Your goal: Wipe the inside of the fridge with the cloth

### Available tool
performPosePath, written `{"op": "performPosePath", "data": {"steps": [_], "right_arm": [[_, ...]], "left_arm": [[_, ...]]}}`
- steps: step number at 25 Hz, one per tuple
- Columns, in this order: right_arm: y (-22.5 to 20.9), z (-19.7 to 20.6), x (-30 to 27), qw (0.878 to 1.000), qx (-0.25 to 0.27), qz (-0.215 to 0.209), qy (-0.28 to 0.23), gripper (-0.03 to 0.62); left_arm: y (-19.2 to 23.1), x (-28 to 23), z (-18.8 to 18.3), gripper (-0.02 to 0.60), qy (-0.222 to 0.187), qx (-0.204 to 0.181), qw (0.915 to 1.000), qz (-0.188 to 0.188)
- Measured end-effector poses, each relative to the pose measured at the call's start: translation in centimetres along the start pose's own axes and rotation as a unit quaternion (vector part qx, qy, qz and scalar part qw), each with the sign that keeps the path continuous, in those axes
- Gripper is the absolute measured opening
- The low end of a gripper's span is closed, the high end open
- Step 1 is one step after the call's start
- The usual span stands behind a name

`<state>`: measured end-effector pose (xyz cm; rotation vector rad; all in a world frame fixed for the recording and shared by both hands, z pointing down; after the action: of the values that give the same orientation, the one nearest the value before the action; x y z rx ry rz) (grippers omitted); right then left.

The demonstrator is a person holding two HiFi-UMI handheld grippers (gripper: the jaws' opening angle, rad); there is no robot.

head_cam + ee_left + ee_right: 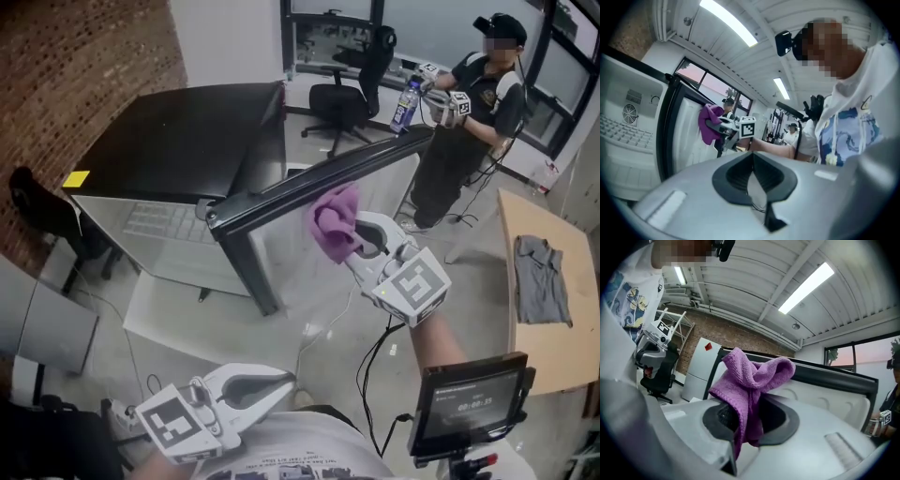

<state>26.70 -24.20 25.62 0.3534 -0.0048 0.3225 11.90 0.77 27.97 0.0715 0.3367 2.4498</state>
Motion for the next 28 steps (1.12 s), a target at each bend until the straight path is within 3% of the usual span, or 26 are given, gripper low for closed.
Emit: {"op": "performPosePath", "data": {"steps": [10,20,24,28], "right_arm": [[-7.4,3.9,4.2,0.996,0.000,0.079,0.028,0.078],[-11.9,6.5,7.2,0.981,-0.058,0.176,0.061,0.078],[-10.0,5.3,7.2,0.982,-0.057,0.174,0.037,0.078],[-5.4,4.0,5.9,0.990,-0.047,0.130,0.019,0.078]], "left_arm": [[-1.3,-3.0,-0.8,0.006,-0.004,0.004,0.9998,0.019],[-1.0,-2.6,-1.0,0.006,0.005,0.001,0.9996,0.029],[-0.7,-1.8,-1.3,0.006,0.009,-0.001,0.9994,0.032],[-0.5,-1.1,-1.3,0.006,0.011,0.000,0.9991,0.041]]}}
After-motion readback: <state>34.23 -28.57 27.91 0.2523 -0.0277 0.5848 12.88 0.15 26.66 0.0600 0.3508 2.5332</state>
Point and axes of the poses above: the fingertips, and each gripper's own axes: x backward along the fingers, y to its left, z out of its underside, the point moved 9 cm from there along x, backward along the fingers, and after that the axes turned 7 degrees about -y, right-handed, at the moved point
